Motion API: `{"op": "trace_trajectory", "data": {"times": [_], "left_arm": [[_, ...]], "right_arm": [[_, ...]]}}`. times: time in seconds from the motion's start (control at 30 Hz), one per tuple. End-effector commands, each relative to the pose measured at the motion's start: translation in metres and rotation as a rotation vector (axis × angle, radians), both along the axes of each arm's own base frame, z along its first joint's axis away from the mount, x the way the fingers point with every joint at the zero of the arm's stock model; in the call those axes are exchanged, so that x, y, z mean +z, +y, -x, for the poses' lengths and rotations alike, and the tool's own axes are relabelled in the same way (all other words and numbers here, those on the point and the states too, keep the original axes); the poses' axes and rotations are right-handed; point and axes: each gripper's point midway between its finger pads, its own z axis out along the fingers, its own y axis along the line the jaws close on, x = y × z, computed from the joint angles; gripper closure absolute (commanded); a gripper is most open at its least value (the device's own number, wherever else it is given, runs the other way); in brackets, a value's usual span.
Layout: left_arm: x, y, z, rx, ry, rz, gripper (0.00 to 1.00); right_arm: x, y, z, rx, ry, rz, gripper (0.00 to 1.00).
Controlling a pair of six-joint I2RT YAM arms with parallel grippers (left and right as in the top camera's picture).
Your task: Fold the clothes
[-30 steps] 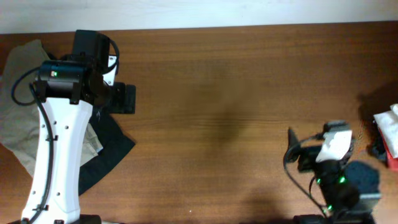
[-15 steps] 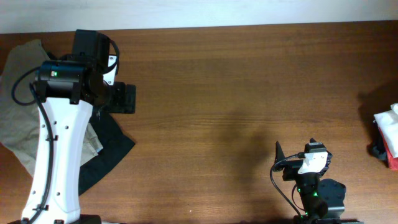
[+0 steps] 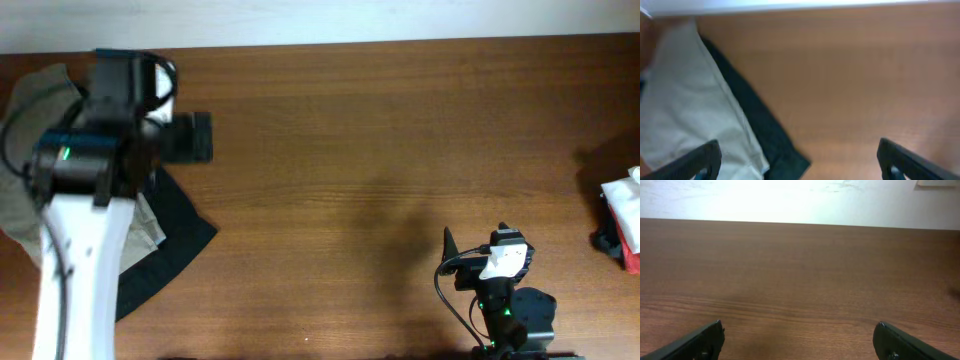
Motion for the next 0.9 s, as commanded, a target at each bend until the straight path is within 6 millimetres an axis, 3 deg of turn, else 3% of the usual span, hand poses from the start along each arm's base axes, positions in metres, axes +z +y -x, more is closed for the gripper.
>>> {"op": "trace_trajectory", "data": {"times": [0.0, 0.07, 0.23, 0.4, 0.47, 0.5, 0.57, 0.7, 0.87], "left_arm": [[0.04, 0.004, 0.011, 0.006, -0.288, 0.047, 0.01], [0.04, 0.006, 0.02, -0.012, -0.459, 0.091, 0.01], [-0.005, 0.011, 0.073, -0.12, -0.66, -0.018, 0.01], [-0.081, 0.011, 0.112, -0.119, -0.901, -0.031, 0.01], [-0.107, 0.008, 0.114, -0.132, -0.918, -0.023, 0.01], [-0.131, 0.007, 0.114, -0.138, -0.904, -0.019, 0.01], [-0.154, 0.002, 0.111, -0.157, -0.852, -0.007, 0.01], [-0.173, 0.0, 0.112, -0.165, -0.776, 0.0, 0.01], [-0.173, 0.0, 0.112, -0.165, -0.776, 0.0, 0.01]], "right_arm": [[-0.001, -0.001, 0.0, -0.008, -0.004, -0.009, 0.01], [-0.001, -0.001, 0.0, -0.008, -0.004, -0.009, 0.01], [-0.001, -0.001, 0.0, -0.008, -0.004, -0.009, 0.01], [-0.001, -0.001, 0.0, -0.008, -0.004, -0.009, 0.01], [-0.001, -0.001, 0.0, -0.008, -0.004, -0.009, 0.01], [-0.001, -0.001, 0.0, -0.008, -0.004, -0.009, 0.01], [-0.001, -0.001, 0.0, -0.008, -0.004, -0.009, 0.01], [-0.001, -0.001, 0.0, -0.008, -0.004, -0.009, 0.01], [-0.001, -0.001, 0.0, -0.008, -0.004, -0.009, 0.01]]}}
